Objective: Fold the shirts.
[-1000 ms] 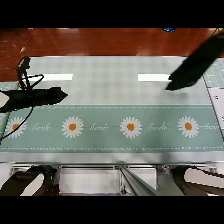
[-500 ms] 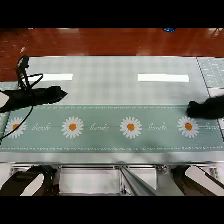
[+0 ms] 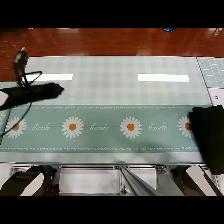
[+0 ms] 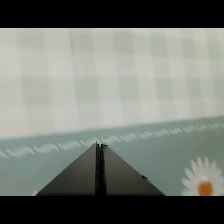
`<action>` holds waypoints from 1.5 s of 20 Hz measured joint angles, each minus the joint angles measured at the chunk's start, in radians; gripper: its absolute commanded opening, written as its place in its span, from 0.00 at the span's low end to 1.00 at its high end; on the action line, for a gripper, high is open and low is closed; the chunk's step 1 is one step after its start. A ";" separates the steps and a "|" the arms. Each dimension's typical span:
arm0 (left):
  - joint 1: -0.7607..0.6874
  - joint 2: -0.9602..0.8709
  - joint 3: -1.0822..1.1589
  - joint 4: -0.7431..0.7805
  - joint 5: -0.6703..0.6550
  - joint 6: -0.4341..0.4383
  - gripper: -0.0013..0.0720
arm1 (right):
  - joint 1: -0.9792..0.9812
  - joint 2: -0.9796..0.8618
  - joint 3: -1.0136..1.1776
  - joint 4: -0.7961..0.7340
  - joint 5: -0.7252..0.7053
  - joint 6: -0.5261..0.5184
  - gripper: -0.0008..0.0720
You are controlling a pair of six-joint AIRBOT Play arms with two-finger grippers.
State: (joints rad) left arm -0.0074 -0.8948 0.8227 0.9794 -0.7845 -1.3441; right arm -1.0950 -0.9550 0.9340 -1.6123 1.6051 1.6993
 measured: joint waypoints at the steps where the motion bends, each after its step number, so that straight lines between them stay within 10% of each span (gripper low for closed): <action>1: 0.026 -0.007 0.029 0.006 0.021 0.005 0.04 | -0.003 -0.015 0.016 0.018 -0.012 0.000 0.46; 3: 0.085 -0.026 0.118 0.010 0.055 -0.010 0.04 | -0.006 -0.048 0.089 0.105 -0.049 0.002 0.06; 11: 0.113 -0.172 0.640 0.013 0.058 -0.052 0.04 | 0.478 -0.136 0.422 0.631 -0.557 -0.176 0.04; 18: -0.068 -0.293 0.554 0.239 -0.227 -0.122 0.04 | 1.152 -0.385 0.538 0.112 -0.522 -0.061 0.04; 30: -0.085 -0.314 0.371 0.338 -0.200 -0.261 0.04 | 1.287 -0.545 0.552 -0.109 -0.293 0.075 0.04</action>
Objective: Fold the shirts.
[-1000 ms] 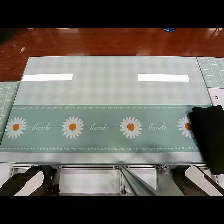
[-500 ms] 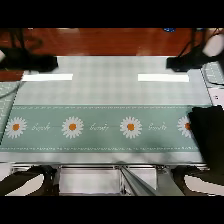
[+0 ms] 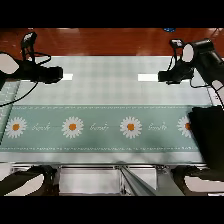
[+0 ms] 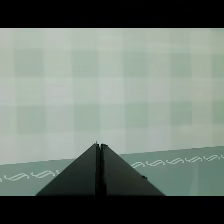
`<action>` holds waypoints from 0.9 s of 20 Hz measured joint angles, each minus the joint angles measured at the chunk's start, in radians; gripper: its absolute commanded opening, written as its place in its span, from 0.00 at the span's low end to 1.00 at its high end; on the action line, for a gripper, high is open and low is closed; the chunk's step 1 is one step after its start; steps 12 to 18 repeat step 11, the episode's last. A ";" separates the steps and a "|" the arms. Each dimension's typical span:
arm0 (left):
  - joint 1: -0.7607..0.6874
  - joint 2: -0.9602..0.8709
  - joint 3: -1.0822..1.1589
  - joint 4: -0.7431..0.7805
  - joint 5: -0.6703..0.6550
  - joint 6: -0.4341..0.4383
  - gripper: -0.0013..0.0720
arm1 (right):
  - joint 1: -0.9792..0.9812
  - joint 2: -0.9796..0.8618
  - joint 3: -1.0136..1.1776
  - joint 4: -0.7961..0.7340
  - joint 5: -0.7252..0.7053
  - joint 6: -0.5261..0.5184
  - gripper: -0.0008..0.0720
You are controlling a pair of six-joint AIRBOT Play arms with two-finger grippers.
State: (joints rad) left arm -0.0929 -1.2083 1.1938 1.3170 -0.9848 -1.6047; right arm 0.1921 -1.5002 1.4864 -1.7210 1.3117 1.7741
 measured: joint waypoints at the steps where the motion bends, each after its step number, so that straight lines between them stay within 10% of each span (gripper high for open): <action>1: 0.000 0.000 0.000 0.001 0.003 0.000 0.04 | 0.001 -0.002 0.000 -0.006 0.006 0.001 0.04; 18: -0.001 0.000 -0.002 0.003 0.009 -0.007 0.04 | 0.003 -0.004 0.000 -0.014 0.023 0.005 0.04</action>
